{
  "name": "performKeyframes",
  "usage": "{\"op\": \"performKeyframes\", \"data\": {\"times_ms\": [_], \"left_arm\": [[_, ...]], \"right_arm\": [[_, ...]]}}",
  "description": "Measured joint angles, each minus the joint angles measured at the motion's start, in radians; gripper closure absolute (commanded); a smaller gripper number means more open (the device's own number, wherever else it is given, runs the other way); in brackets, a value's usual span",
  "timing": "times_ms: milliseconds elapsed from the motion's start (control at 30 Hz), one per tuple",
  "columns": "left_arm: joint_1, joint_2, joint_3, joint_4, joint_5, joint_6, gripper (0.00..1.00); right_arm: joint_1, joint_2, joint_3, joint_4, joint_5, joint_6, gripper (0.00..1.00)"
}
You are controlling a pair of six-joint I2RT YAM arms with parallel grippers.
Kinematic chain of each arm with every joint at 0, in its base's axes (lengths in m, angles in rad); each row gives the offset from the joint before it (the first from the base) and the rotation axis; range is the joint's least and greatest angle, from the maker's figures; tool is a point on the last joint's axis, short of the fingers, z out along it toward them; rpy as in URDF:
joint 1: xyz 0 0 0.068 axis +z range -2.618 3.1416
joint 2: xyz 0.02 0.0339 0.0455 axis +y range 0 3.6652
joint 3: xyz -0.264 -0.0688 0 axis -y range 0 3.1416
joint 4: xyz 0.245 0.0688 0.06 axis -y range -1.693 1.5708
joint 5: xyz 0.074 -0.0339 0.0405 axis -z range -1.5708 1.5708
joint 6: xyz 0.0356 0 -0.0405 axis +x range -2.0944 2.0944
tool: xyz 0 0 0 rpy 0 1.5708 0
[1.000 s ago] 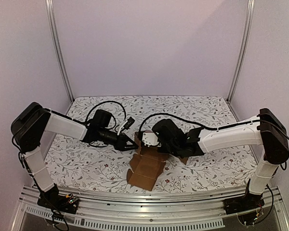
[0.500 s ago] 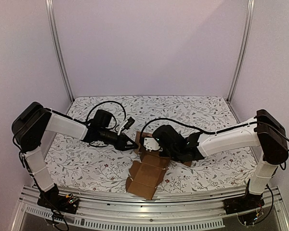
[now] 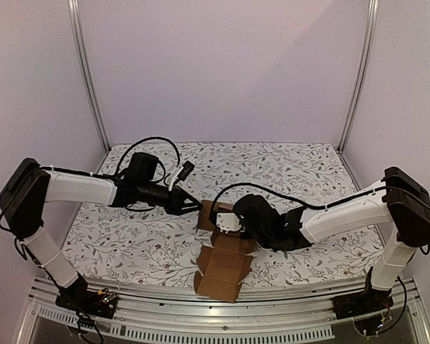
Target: Fold the paper box
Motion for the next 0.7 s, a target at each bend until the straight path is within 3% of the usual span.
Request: {"op": "performKeyframes", "data": {"times_ms": [367,700], "left_arm": [[0.001,-0.151,-0.103,0.037,-0.058,-0.054,0.56],[0.040,-0.071,-0.172,0.190,-0.067,-0.117,0.54]], "right_arm": [[0.000,-0.050,-0.047,0.100,-0.035,-0.156,1.00],[0.000,-0.095,-0.084,0.174,-0.076,-0.243,1.00]]}}
